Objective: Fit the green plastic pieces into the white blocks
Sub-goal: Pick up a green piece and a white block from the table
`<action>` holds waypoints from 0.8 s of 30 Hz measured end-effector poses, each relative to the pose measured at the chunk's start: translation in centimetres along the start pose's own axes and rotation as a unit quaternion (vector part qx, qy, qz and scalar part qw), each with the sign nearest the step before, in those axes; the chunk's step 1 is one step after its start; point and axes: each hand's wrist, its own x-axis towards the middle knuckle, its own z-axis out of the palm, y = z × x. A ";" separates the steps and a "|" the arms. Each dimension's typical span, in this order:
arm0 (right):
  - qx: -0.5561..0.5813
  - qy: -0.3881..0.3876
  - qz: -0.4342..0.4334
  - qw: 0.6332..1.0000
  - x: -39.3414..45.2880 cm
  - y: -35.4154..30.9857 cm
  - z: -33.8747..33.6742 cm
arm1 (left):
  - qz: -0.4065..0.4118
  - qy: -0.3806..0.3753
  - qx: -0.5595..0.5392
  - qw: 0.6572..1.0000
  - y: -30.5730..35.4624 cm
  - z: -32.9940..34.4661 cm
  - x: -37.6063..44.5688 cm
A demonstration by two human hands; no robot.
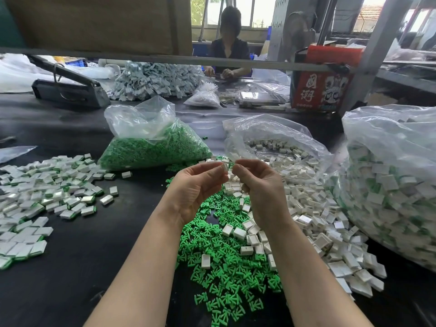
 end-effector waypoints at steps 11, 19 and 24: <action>-0.040 -0.006 -0.037 0.998 -0.1 -0.4 0.1 | 0.037 0.018 0.047 0.998 0.3 0.0 -0.1; -0.144 -0.038 -0.026 0.988 0.0 -0.1 0.2 | 0.039 0.017 0.050 0.998 0.2 -0.1 -0.1; -0.076 -0.002 0.007 0.997 0.0 -0.3 0.0 | 0.032 0.021 0.035 0.999 0.1 0.0 -0.1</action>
